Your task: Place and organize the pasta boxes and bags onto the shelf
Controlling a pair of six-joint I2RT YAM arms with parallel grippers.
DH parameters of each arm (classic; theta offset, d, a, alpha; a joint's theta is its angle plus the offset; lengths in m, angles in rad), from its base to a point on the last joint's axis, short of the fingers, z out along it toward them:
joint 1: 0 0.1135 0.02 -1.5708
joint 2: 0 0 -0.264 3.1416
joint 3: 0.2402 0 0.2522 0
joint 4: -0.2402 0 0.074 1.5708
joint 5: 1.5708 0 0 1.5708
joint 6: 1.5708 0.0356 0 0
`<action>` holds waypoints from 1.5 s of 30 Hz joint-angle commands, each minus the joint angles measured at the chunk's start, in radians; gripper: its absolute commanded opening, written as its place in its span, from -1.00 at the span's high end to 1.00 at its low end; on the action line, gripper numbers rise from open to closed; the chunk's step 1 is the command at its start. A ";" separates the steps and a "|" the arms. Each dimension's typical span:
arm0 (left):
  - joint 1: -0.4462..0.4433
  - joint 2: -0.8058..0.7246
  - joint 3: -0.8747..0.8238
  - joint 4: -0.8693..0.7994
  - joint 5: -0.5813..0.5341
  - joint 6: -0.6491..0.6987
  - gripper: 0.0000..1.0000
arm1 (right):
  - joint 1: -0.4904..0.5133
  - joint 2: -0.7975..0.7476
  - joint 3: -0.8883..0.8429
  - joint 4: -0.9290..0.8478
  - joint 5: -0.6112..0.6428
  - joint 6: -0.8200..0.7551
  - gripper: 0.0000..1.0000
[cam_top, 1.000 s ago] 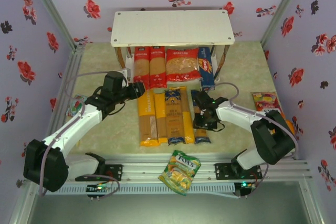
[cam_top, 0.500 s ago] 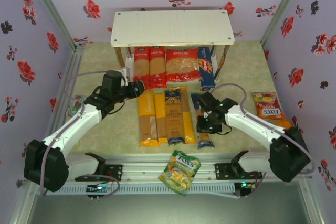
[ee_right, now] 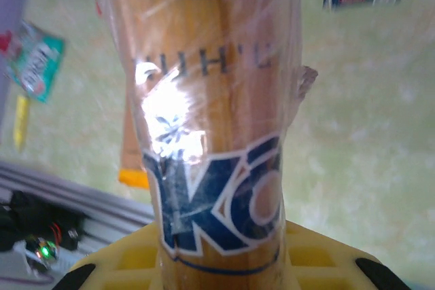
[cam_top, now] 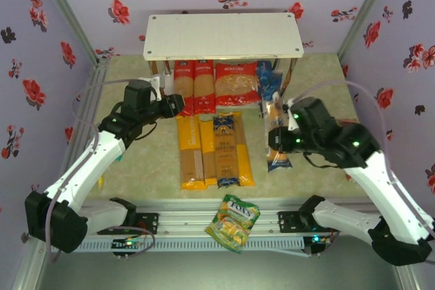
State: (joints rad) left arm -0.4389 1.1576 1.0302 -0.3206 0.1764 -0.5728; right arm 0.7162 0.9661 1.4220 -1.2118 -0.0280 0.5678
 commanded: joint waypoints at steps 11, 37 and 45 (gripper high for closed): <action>-0.008 -0.055 0.070 -0.073 0.010 0.050 0.16 | -0.078 0.478 0.886 0.082 0.433 -0.401 0.90; 0.006 -0.028 0.100 -0.117 0.009 0.055 0.14 | -0.355 0.906 1.125 0.070 0.217 -0.446 0.76; 0.011 -0.042 0.093 -0.128 0.008 0.057 0.10 | -0.364 0.913 1.064 0.122 0.242 -0.412 0.69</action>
State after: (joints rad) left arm -0.4374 1.1282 1.1046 -0.4316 0.1761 -0.5354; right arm 0.3653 1.8923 2.4981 -1.2495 0.1799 0.1390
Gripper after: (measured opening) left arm 0.449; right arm 0.260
